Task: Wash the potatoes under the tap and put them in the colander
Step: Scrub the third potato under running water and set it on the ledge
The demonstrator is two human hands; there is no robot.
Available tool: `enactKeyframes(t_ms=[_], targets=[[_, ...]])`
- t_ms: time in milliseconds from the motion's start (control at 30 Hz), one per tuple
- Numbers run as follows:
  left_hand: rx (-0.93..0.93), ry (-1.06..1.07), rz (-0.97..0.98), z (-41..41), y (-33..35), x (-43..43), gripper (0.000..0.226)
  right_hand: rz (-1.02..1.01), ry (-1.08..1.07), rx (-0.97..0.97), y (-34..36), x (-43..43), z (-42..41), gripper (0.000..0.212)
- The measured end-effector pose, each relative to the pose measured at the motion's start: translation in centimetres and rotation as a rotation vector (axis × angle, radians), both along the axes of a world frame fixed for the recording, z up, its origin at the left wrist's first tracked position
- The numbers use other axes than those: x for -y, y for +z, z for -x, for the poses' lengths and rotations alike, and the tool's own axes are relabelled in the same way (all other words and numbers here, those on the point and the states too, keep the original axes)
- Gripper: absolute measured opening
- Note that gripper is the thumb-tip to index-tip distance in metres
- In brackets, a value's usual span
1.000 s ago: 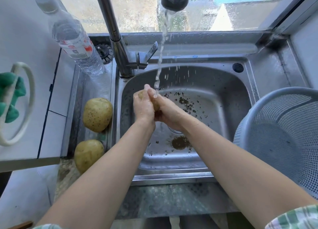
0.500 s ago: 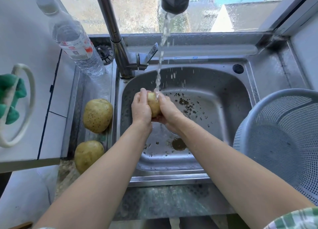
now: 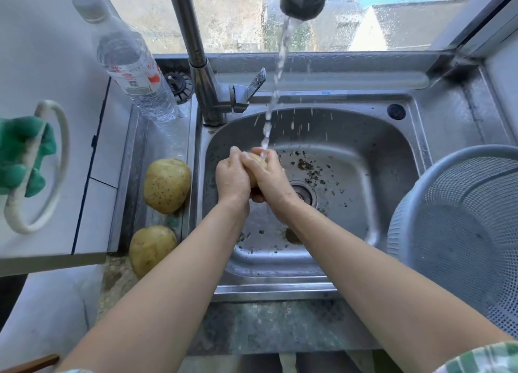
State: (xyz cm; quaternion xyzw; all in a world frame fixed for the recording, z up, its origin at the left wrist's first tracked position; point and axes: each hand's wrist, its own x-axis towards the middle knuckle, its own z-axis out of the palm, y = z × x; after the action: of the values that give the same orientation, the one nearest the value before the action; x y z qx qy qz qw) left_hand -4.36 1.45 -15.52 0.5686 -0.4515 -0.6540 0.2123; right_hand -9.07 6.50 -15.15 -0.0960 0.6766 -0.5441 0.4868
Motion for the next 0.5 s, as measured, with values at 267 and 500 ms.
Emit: enactKeyframes(t_ms=[267,500], targets=[[-0.016,-0.186,-0.069,-0.8,-0.3,-0.8,0.061,-0.184,-0.113,0.109,-0.2,-0.2,1.6,0.046],[-0.031,0.037,-0.320,0.4,0.9,-0.1,0.038,-0.098,0.089,0.019,-0.2,-0.8,1.0,0.053]])
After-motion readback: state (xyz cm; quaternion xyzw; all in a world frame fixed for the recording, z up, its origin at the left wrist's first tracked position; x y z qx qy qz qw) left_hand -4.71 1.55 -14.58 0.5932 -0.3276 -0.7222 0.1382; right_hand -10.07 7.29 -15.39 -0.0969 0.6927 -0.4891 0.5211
